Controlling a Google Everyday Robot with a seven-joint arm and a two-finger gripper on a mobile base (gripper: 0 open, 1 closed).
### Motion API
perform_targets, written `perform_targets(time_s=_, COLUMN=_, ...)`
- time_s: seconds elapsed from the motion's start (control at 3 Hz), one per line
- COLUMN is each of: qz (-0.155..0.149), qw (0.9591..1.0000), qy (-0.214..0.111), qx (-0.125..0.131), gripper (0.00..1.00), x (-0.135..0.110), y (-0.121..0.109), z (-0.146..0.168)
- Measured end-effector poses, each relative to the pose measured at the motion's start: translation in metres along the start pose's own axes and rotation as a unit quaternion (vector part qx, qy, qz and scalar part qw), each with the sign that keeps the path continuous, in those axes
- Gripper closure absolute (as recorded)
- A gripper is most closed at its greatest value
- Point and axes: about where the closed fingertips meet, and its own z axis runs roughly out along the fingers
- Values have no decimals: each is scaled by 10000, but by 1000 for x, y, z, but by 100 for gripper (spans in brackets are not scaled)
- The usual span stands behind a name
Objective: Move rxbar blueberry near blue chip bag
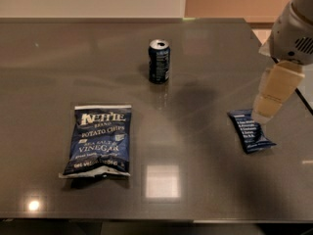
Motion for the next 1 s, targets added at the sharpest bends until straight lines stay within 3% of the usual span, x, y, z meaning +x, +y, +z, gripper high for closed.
perform_targets(time_s=0.33, qz=765, qw=9967, qy=260, qx=80, gripper=0, x=-3, y=-12, z=15)
perform_targets(time_s=0.67, qz=1540, qw=9859, qy=539, qx=371, gripper=0, x=6, y=-19, z=26)
perform_targets(time_s=1.0, qz=2504, qw=9634, qy=881, qx=359, gripper=0, x=24, y=-22, z=47)
